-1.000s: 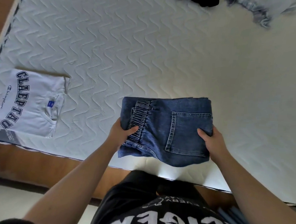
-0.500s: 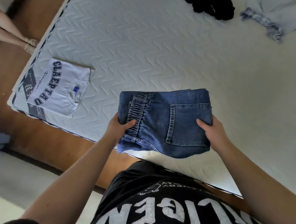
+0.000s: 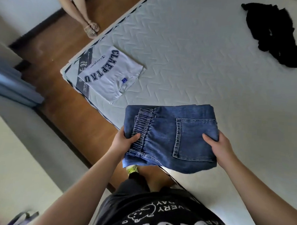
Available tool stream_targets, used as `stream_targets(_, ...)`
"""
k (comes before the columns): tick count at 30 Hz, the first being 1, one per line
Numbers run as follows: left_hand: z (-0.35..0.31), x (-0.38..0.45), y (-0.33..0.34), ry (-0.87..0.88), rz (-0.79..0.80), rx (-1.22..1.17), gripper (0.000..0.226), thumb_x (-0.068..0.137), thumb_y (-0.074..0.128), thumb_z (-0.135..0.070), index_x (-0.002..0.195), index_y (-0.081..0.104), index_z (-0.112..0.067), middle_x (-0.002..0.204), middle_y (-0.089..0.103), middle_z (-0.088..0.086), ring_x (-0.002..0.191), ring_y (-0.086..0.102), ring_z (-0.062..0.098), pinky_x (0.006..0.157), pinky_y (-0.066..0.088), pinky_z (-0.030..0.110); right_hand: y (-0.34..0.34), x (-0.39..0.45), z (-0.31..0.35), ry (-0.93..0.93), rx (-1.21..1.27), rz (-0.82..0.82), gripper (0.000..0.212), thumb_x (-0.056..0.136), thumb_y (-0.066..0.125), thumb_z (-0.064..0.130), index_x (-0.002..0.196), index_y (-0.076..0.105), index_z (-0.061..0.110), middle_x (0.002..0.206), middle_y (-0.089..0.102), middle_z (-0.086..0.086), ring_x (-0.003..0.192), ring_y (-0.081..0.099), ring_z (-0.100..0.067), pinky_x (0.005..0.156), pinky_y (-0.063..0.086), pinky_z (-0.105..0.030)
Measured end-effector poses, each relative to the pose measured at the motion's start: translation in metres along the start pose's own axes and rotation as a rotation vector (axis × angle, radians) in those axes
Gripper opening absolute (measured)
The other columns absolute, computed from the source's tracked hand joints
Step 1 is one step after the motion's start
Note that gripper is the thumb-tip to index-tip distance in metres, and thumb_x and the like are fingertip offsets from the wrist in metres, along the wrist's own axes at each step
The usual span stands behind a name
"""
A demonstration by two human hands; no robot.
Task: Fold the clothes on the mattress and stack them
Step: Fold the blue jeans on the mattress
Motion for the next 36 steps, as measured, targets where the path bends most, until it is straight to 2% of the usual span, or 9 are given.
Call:
stream_targets(4,0.004,0.022,-0.045,-0.028,-0.027,-0.078,0.041,0.073,0.085,-0.025,0.107,0.063,-0.028,0.100,0.075,-0.003,0.089,0.073,0.018,0.071,0.059,0.032,0.054,0.031,0.019,-0.015,-0.109,0.023,0.036,0.072,0.078,0.045,0.106,0.067,0.039,0.104,0.073,0.013,0.094,0.071,-0.012,0.078,0.056,-0.034)
stream_targets(7,0.002,0.040,-0.077,-0.039,-0.041,-0.086,0.042,0.073,0.086,-0.025,0.107,0.062,-0.029,0.098,0.075,-0.007,0.088,0.073,0.014,0.066,0.058,0.025,0.091,0.054,0.031,-0.014,-0.171,0.028,0.042,0.066,0.078,0.051,0.104,0.067,0.040,0.102,0.073,0.014,0.093,0.071,-0.014,0.080,0.056,-0.036)
stream_targets(10,0.000,0.059,-0.101,-0.059,-0.040,-0.095,0.046,0.070,0.087,-0.025,0.107,0.062,-0.030,0.100,0.075,-0.007,0.091,0.072,0.015,0.077,0.059,0.035,0.120,0.074,0.043,-0.029,-0.219,0.038,0.040,0.068,0.079,0.048,0.105,0.067,0.037,0.102,0.074,0.011,0.094,0.071,-0.016,0.083,0.056,-0.038)
stream_targets(15,0.004,0.086,-0.119,-0.156,-0.049,-0.138,0.057,0.061,0.090,-0.027,0.110,0.062,-0.028,0.104,0.074,-0.005,0.096,0.071,0.019,0.087,0.057,0.045,0.148,0.097,0.068,-0.068,-0.307,0.026,0.028,0.076,0.078,0.039,0.101,0.066,0.041,0.097,0.073,0.015,0.086,0.071,-0.007,0.075,0.053,-0.030)
stream_targets(21,0.012,0.123,-0.111,-0.287,-0.106,-0.171,0.061,0.058,0.093,-0.023,0.110,0.062,-0.023,0.105,0.074,-0.002,0.096,0.071,0.022,0.089,0.056,0.047,0.164,0.148,0.089,-0.106,-0.448,0.038,0.022,0.080,0.078,0.034,0.098,0.064,0.034,0.091,0.070,0.016,0.080,0.066,-0.002,0.063,0.046,-0.022)
stream_targets(27,0.027,0.171,-0.086,-0.354,-0.210,-0.223,0.053,0.063,0.092,-0.020,0.107,0.062,-0.022,0.103,0.074,-0.002,0.092,0.072,0.019,0.087,0.057,0.044,0.183,0.240,0.099,-0.141,-0.596,0.105,0.027,0.081,0.078,0.032,0.103,0.064,0.025,0.092,0.068,0.008,0.081,0.064,-0.010,0.067,0.044,-0.024)
stream_targets(30,0.038,0.198,-0.068,-0.385,-0.261,-0.252,0.053,0.064,0.091,-0.020,0.109,0.063,-0.018,0.102,0.074,0.000,0.092,0.072,0.023,0.088,0.057,0.046,0.197,0.289,0.106,-0.190,-0.669,0.149,0.026,0.081,0.078,0.031,0.101,0.064,0.024,0.089,0.067,0.009,0.077,0.062,-0.008,0.064,0.042,-0.019)
stream_targets(33,0.050,0.222,-0.050,-0.421,-0.299,-0.297,0.054,0.066,0.090,-0.021,0.112,0.061,-0.018,0.104,0.073,0.001,0.094,0.071,0.024,0.089,0.057,0.046,0.209,0.336,0.106,-0.202,-0.734,0.180,0.028,0.081,0.078,0.031,0.104,0.066,0.022,0.089,0.067,0.007,0.078,0.061,-0.014,0.065,0.040,-0.024)
stream_targets(36,0.060,0.242,-0.035,-0.446,-0.334,-0.323,0.049,0.067,0.089,-0.022,0.106,0.059,-0.025,0.104,0.071,-0.003,0.095,0.068,0.022,0.081,0.057,0.040,0.220,0.375,0.097,-0.205,-0.763,0.190,0.026,0.081,0.078,0.030,0.103,0.067,0.022,0.089,0.067,0.005,0.078,0.061,-0.016,0.067,0.039,-0.025)
Point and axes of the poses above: each hand's wrist, its own x-axis towards the middle knuckle, its own y-axis out of the palm, z = x × y, the point moved 6 cm from there along x, towards the middle knuckle
